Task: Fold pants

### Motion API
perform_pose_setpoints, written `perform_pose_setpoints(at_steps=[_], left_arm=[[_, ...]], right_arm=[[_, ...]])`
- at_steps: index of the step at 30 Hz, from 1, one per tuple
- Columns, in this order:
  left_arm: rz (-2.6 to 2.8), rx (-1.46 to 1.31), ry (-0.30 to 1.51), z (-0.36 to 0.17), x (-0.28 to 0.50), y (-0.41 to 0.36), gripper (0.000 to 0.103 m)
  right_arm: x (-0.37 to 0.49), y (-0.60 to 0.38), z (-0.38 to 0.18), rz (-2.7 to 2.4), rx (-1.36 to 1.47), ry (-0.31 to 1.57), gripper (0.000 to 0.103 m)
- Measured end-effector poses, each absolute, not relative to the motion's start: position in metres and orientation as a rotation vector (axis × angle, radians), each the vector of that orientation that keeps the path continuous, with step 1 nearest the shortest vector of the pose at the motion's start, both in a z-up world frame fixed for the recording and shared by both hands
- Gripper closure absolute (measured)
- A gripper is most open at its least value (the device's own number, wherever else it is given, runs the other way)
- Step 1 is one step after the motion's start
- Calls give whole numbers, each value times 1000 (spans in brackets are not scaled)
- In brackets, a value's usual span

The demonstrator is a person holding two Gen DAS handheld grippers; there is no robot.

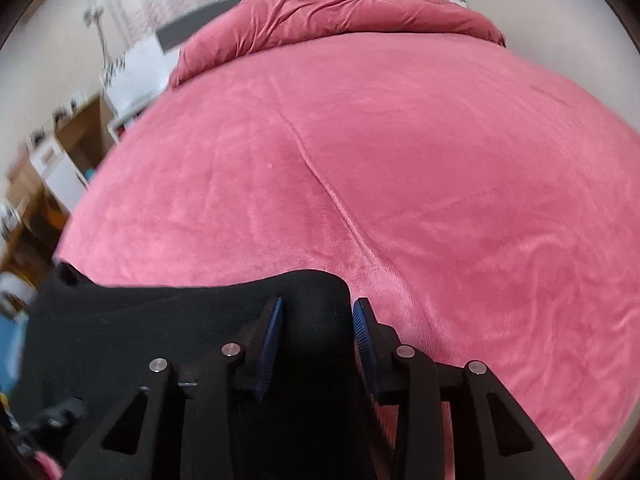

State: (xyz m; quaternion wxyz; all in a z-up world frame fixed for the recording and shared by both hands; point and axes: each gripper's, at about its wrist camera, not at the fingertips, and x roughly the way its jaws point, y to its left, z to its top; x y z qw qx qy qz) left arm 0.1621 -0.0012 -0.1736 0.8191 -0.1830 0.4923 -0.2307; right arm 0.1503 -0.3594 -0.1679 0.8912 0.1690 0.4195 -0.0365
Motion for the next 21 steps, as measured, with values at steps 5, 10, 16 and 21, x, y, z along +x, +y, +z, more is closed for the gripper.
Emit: perform_pose_setpoints(at_steps=[5,10,16,21], left_arm=[[-444,-384,1041,-164,154,0,75],[-415,-370,1039,-158,141,6,73],[-418,-326,1040,-157,120,20,68],[-410,-332,1022,-149,97,48,67]], right_arm=[[98,-361,-142,-40,376,830,68],[49,-340,-144,5,316,879,72],[33,-348,-174,-73,385,952,81],[28,-330,-150,-83,292,909,77]])
